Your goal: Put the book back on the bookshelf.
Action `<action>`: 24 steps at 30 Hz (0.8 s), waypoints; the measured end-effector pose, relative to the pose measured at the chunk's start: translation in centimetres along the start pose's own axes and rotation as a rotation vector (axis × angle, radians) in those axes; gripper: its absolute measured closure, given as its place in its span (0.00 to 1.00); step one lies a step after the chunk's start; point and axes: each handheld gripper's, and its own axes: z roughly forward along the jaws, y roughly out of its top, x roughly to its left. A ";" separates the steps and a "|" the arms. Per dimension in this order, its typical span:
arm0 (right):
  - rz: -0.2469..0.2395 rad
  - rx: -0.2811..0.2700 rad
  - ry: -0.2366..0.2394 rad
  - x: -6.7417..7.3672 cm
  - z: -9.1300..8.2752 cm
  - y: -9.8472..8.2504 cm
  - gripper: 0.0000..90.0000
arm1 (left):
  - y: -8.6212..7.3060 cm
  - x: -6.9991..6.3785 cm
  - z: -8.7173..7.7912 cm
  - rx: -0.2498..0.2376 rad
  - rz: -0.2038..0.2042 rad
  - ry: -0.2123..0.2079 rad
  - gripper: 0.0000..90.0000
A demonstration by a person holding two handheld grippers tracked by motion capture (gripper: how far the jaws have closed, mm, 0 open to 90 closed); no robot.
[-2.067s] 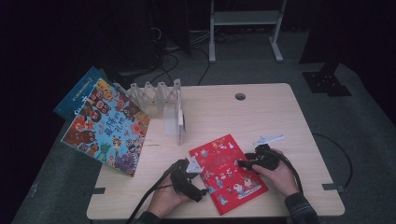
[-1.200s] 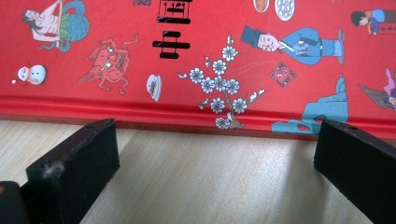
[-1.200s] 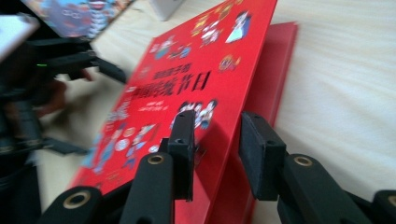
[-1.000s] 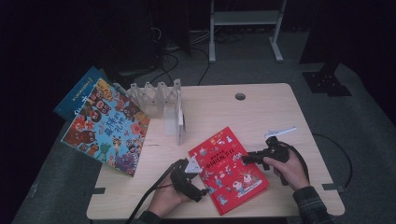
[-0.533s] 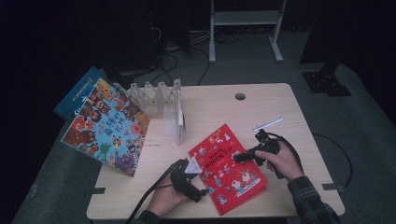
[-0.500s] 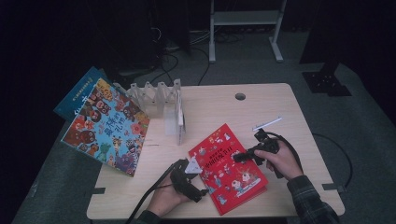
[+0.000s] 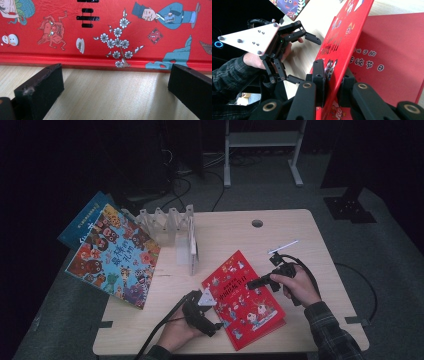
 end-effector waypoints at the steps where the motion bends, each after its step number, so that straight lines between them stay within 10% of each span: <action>1: -0.002 0.001 0.000 0.1 0.0 0.0 0.88 | 0.0 0.0 0.0 0.001 0.000 -0.001 0.00; 12: 0.019 -0.028 -0.010 1.3 -0.7 0.1 0.93 | 0.4 0.5 -0.5 0.029 -0.072 -0.048 0.00; 24: -0.077 -0.117 -0.030 3.5 -3.0 -0.1 0.97 | 0.3 1.2 -1.3 -0.042 -0.121 -0.087 0.00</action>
